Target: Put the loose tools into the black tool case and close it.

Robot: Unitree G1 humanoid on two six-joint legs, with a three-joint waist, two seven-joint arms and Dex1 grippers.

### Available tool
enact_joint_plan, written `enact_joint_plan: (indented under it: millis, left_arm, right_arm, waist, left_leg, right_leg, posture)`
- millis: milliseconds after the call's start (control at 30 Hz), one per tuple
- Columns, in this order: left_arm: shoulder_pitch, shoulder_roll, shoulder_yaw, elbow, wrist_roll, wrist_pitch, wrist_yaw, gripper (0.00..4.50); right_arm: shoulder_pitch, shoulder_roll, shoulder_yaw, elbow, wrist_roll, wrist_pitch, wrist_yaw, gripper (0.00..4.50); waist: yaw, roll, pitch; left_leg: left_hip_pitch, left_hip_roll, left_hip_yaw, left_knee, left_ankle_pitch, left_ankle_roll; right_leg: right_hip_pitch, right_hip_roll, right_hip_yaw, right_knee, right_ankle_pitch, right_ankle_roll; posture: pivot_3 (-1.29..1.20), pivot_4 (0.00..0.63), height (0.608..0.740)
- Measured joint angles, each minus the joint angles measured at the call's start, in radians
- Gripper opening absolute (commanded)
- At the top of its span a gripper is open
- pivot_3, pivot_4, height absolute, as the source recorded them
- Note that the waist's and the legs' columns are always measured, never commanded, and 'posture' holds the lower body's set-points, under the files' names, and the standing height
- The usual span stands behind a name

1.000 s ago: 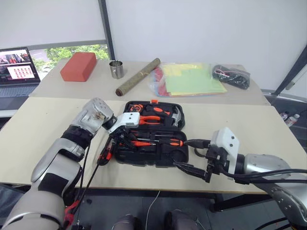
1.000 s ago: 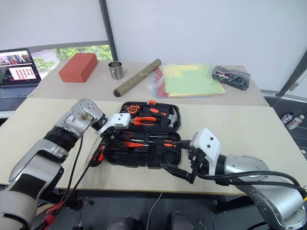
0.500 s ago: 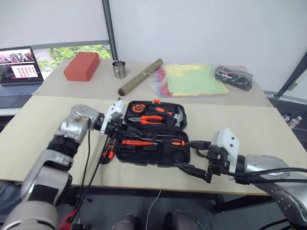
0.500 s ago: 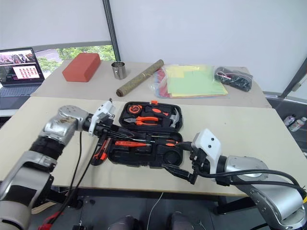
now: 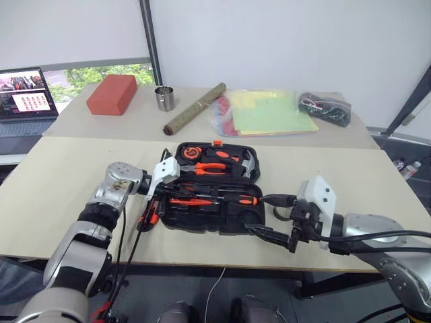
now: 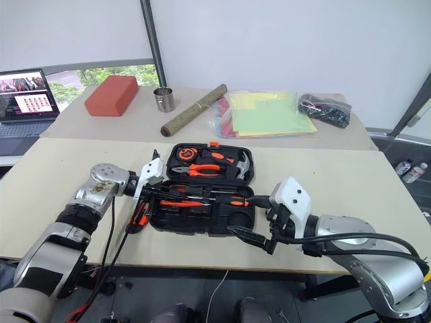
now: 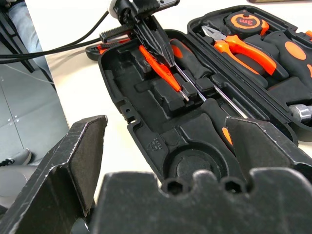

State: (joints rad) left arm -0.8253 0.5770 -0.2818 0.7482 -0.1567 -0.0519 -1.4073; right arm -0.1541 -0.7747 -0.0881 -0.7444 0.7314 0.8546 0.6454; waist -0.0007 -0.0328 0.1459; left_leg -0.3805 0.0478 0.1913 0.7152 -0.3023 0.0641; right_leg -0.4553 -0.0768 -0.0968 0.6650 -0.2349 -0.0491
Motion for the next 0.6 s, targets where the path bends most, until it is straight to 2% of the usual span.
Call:
enact_joint_plan:
  millis: [467, 600]
  left_arm:
    - [0.127, 0.005, 0.103, -0.18, -0.004, 0.073, 0.056, 0.11]
    - [0.171, 0.019, 0.111, -0.227, 0.002, 0.033, 0.075, 0.11]
  right_arm:
    - [-0.056, 0.004, 0.037, 0.069, -0.022, -0.019, 0.026, 4.5]
    - [-0.059, 0.011, 0.044, 0.07, -0.024, -0.024, 0.03, 4.5]
  waist:
    - [-0.012, 0.001, -0.002]
    - [-0.013, 0.002, -0.003]
  left_leg:
    - [0.001, 0.0, 0.001, -0.001, 0.0, 0.0]
    - [0.004, 0.001, 0.001, -0.002, 0.0, 0.0]
  right_leg:
    - [0.001, 0.0, 0.001, 0.0, 0.0, 0.0]
    - [0.001, 0.0, 0.001, 0.0, 0.0, 0.0]
  posture:
    - [0.0, 0.15, 0.736]
    - [0.0, 0.15, 0.736]
